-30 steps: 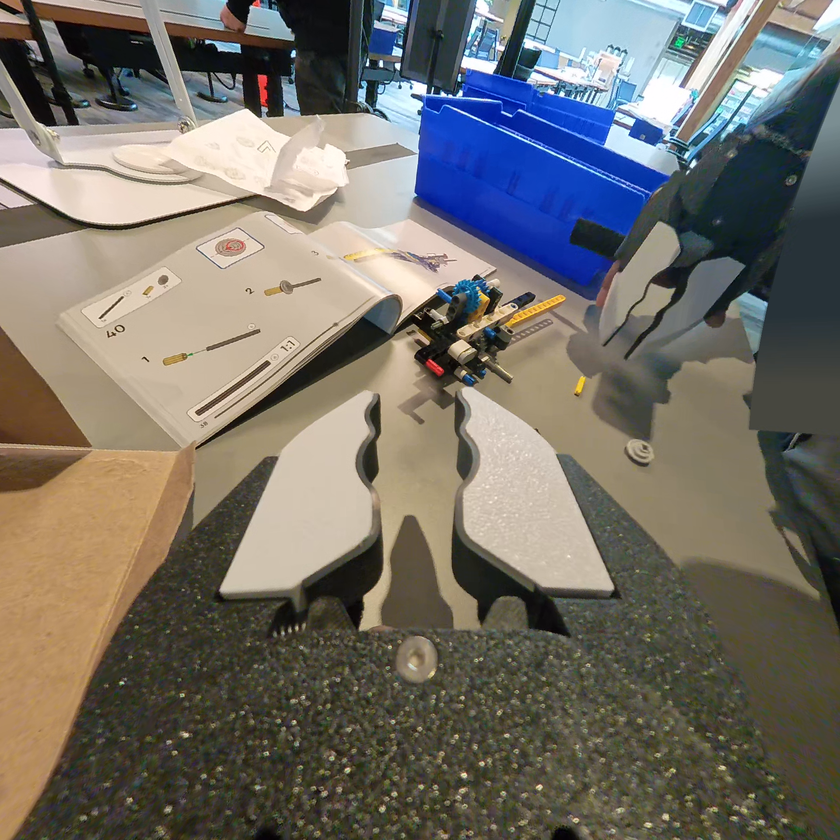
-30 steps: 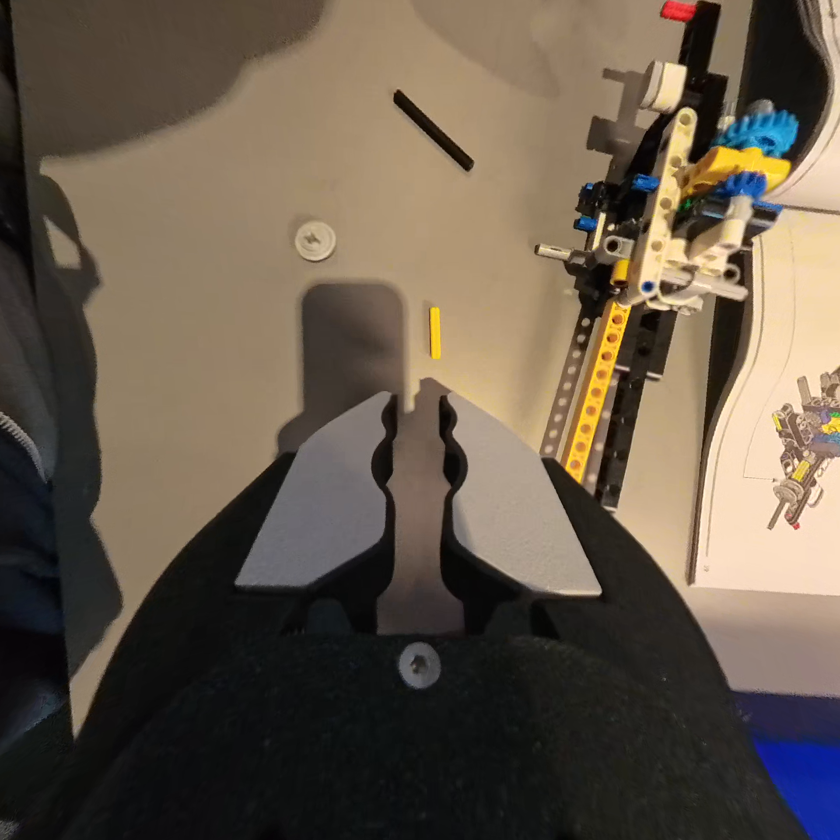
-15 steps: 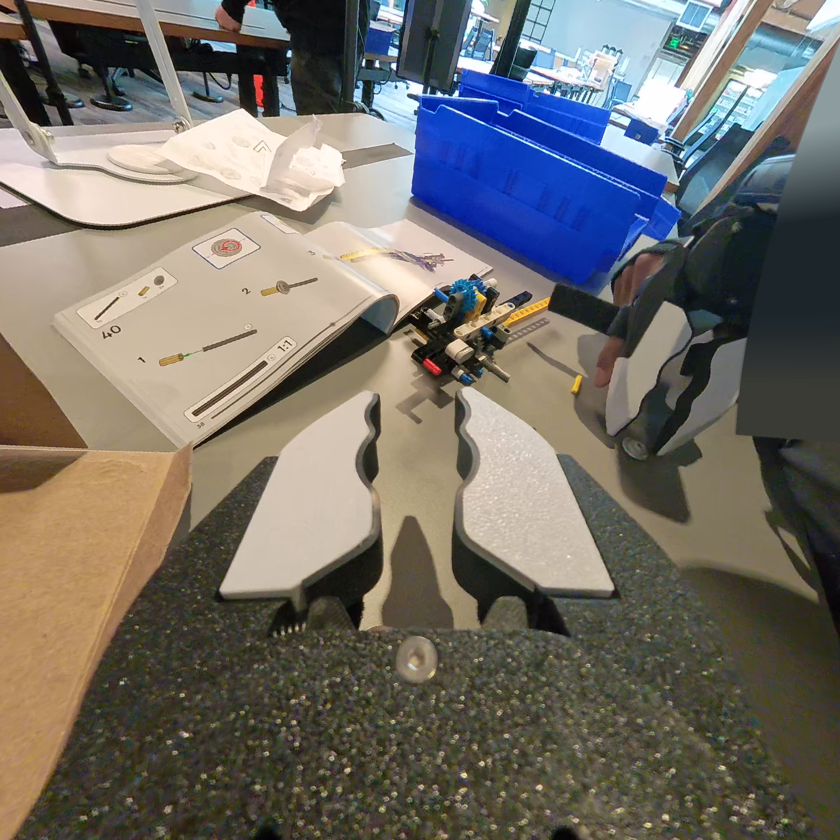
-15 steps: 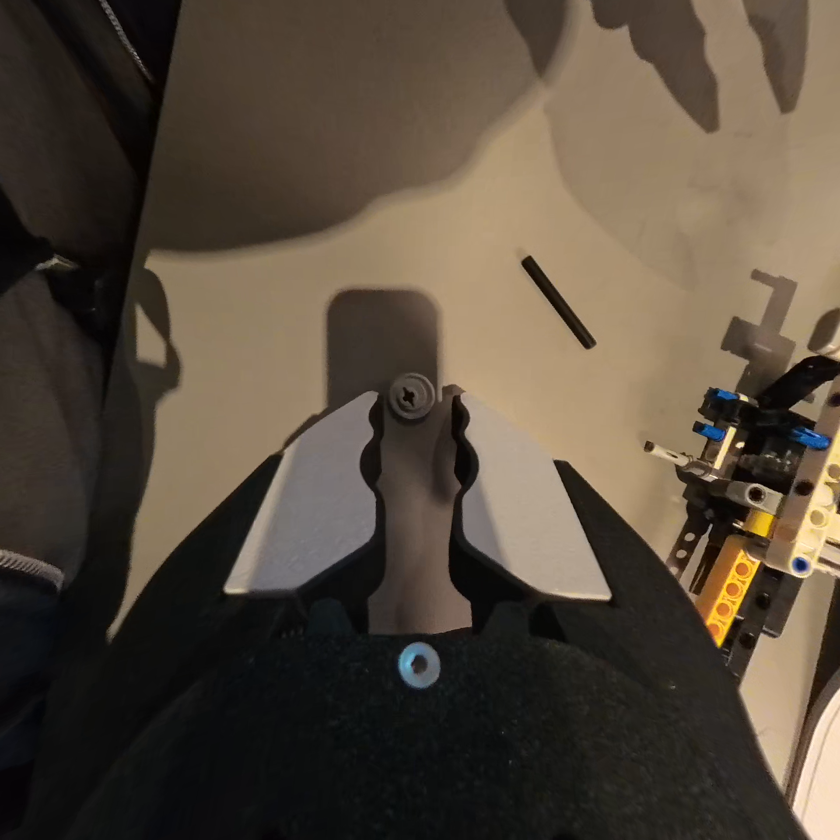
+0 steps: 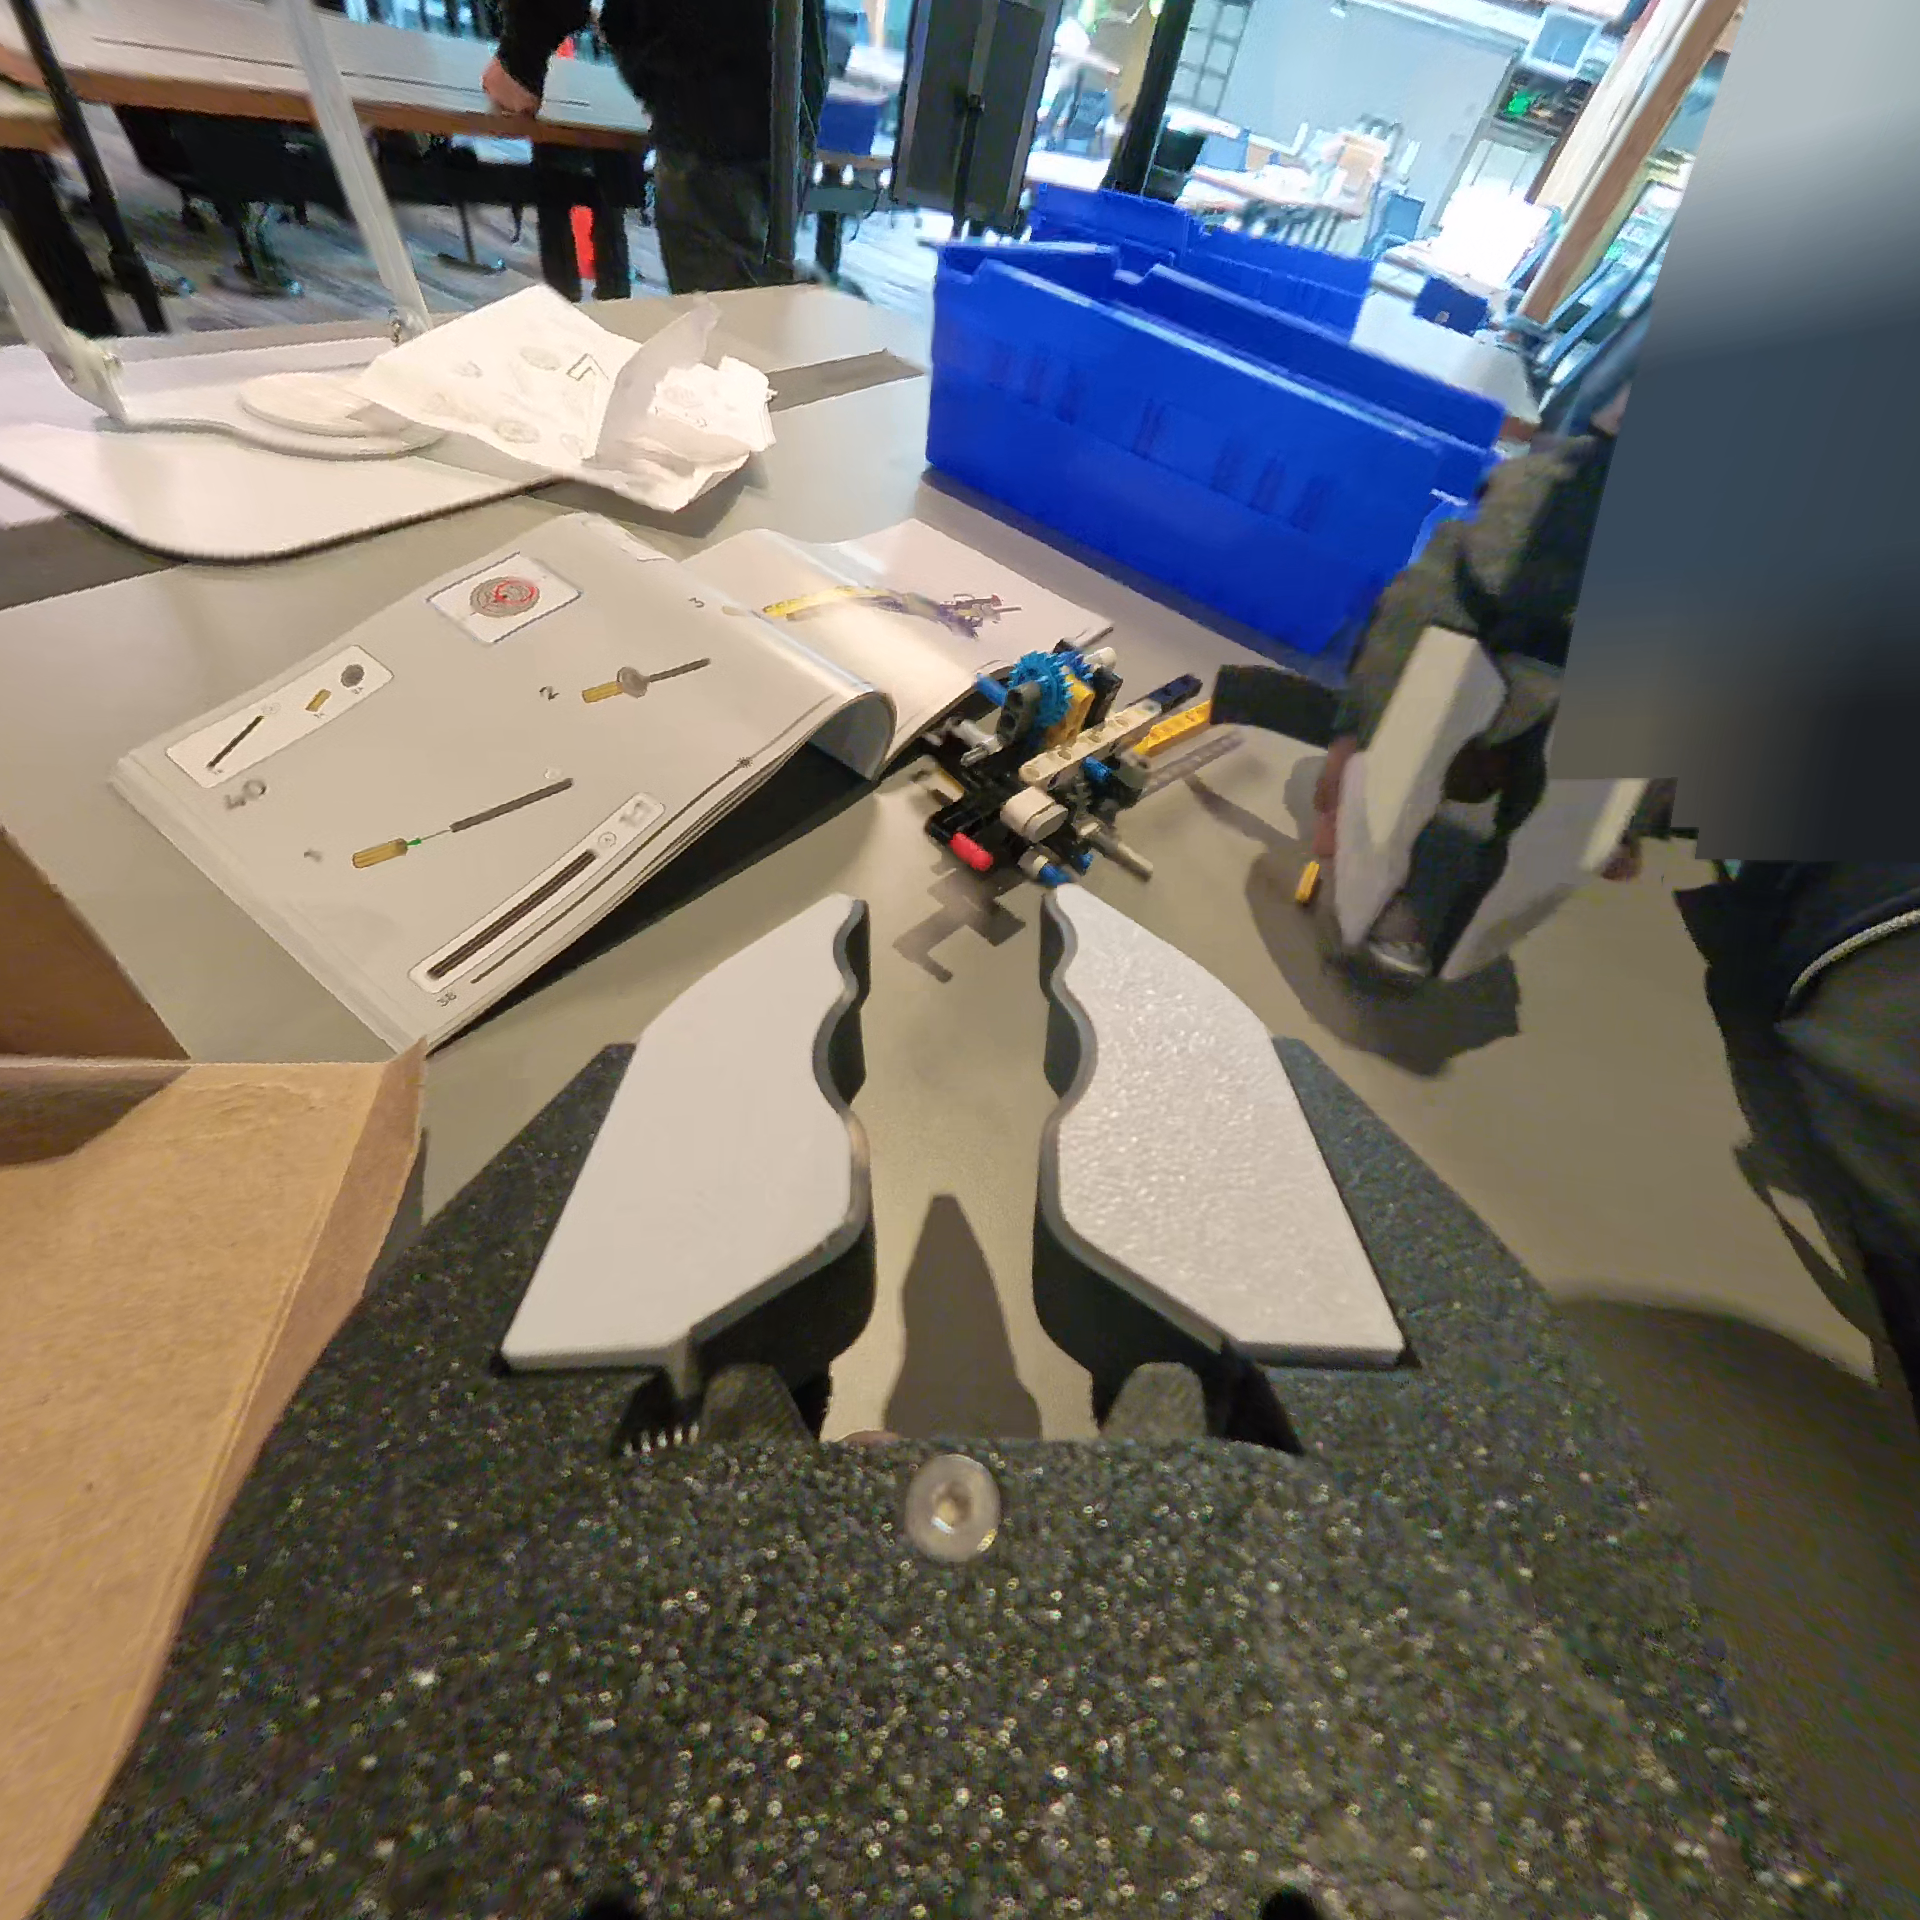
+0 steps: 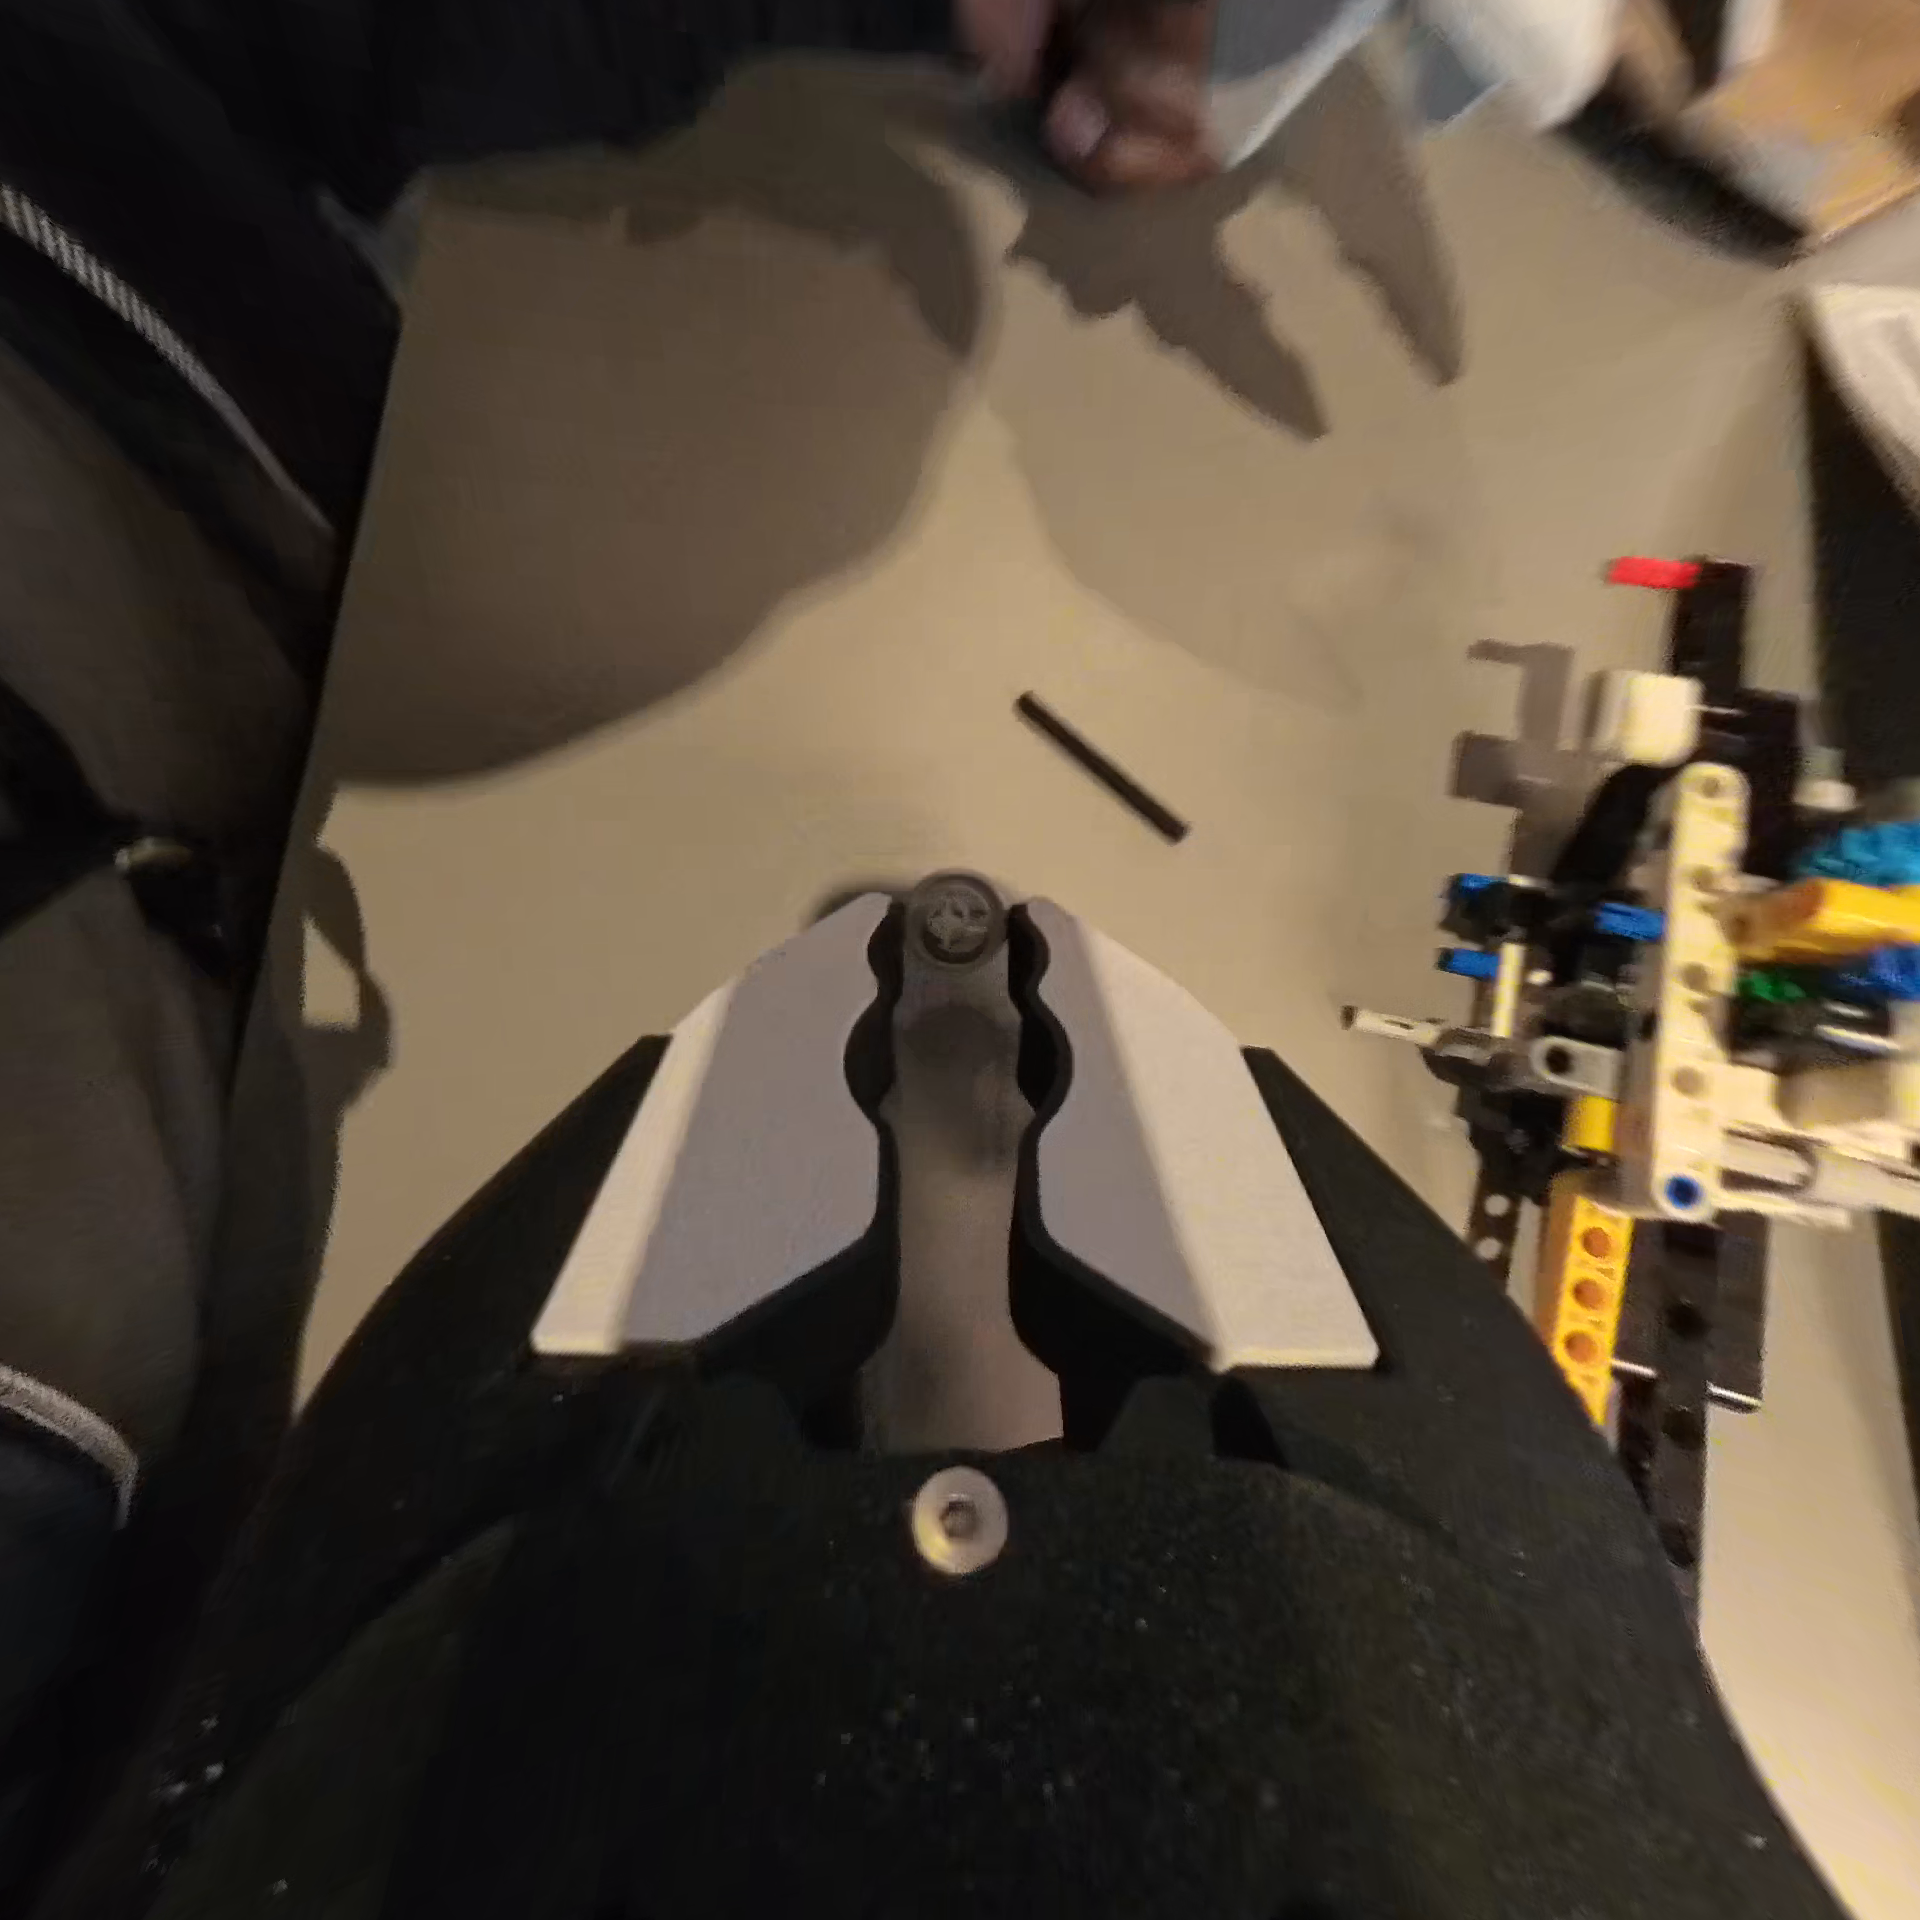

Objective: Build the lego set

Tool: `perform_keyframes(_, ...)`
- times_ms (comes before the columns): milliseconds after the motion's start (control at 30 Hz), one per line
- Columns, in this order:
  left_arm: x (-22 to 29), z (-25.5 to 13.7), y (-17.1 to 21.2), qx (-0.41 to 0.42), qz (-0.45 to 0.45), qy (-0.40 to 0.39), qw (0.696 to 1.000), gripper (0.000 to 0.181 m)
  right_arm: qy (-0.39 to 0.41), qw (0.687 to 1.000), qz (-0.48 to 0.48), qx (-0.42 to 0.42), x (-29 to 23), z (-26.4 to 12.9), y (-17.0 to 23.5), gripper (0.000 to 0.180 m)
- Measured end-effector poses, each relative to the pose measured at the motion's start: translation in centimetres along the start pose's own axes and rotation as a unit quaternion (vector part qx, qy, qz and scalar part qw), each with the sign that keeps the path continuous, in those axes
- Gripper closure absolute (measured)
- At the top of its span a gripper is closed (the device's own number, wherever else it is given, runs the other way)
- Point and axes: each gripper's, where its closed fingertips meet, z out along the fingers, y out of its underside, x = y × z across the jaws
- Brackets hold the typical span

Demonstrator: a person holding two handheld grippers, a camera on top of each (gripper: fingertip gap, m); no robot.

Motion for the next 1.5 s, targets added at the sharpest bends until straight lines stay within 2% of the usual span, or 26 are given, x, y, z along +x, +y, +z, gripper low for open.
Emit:
perform_keyframes(33,0.5,0.1,-0.3,0.011,0.007,0.01,1.0,0.15,0.005,0.999,0.022,0.025,0.6,-0.3,-0.6,0.161)
perform_keyframes(200,4.5,1.8,-1.3,0.052,0.094,0.064,0.992,0.15,0.002,0.986,0.11,0.125,2.6,-1.6,-2.7,0.161)
perform_keyframes(567,9.1,4.8,-1.3,0.079,0.229,0.07,0.968,0.151,-0.049,0.941,0.225,0.25,2.9,-3.1,-6.0,0.161)
perform_keyframes(633,9.6,4.9,-1.4,0.089,0.248,0.066,0.962,0.156,-0.05,0.93,0.247,0.269,3.2,-3.3,-6.4,0.161)
perform_keyframes(800,9.8,5.1,-1.1,0.084,0.293,0.041,0.952,0.155,-0.082,0.905,0.296,0.295,3.3,-3.4,-6.9,0.161)
perform_keyframes(1033,9.8,5.4,-0.9,0.08,0.339,0.007,0.937,0.153,-0.108,0.885,0.332,0.307,3.2,-2.9,-7.1,0.161)
perform_keyframes(1267,9.6,5.3,-1.2,0.087,0.36,-0.019,0.929,0.163,-0.119,0.866,0.357,0.33,3.4,-2.9,-7.4,0.161)
perform_keyframes(1500,9.4,5.2,-1.5,0.091,0.361,-0.03,0.928,0.164,-0.126,0.853,0.37,0.345,3.6,-3.0,-7.7,0.161)
